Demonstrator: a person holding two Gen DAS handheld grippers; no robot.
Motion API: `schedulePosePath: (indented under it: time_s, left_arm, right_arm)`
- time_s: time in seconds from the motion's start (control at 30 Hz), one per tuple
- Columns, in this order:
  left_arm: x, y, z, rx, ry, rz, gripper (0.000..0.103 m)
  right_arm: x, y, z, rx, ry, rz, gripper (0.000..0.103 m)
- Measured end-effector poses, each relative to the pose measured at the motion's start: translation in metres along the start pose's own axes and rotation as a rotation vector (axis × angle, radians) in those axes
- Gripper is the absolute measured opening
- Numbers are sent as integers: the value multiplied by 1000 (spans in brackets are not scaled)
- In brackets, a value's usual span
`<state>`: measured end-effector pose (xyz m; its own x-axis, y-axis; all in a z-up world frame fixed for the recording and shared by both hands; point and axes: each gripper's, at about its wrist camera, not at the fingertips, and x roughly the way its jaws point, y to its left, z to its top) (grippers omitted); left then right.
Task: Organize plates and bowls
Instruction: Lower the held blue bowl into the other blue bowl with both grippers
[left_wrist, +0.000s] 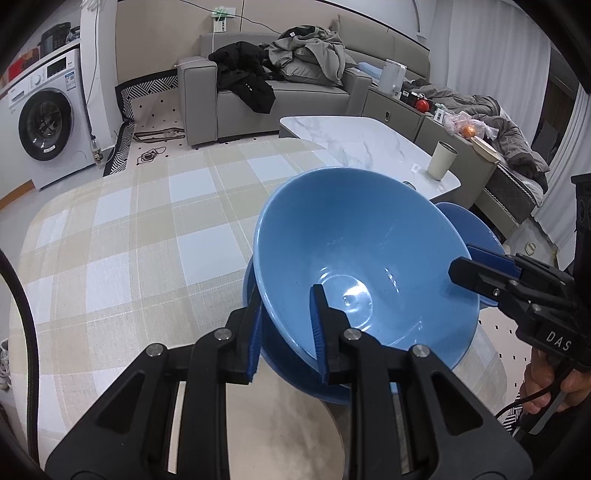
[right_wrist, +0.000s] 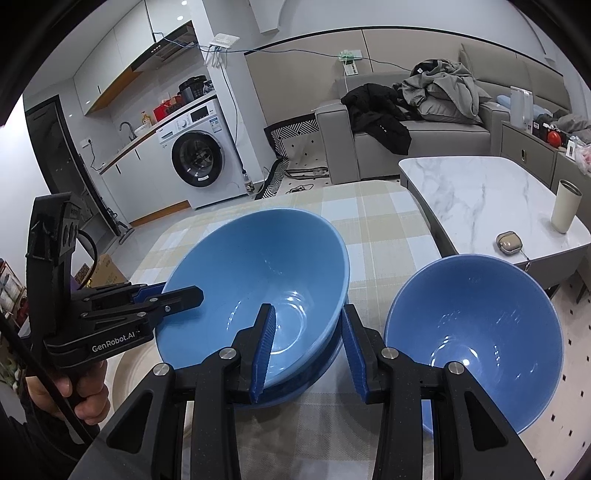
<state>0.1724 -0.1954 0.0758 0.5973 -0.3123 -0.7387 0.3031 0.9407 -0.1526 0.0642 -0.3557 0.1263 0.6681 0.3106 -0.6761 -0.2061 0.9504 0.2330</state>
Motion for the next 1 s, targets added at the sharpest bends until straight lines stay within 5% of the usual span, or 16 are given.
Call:
schedulePosePath:
  time_s: [1.0]
  left_arm:
    - [25, 6, -20, 47, -2, 56, 19]
  right_arm:
    - [26, 5, -16, -44, 51, -56, 40]
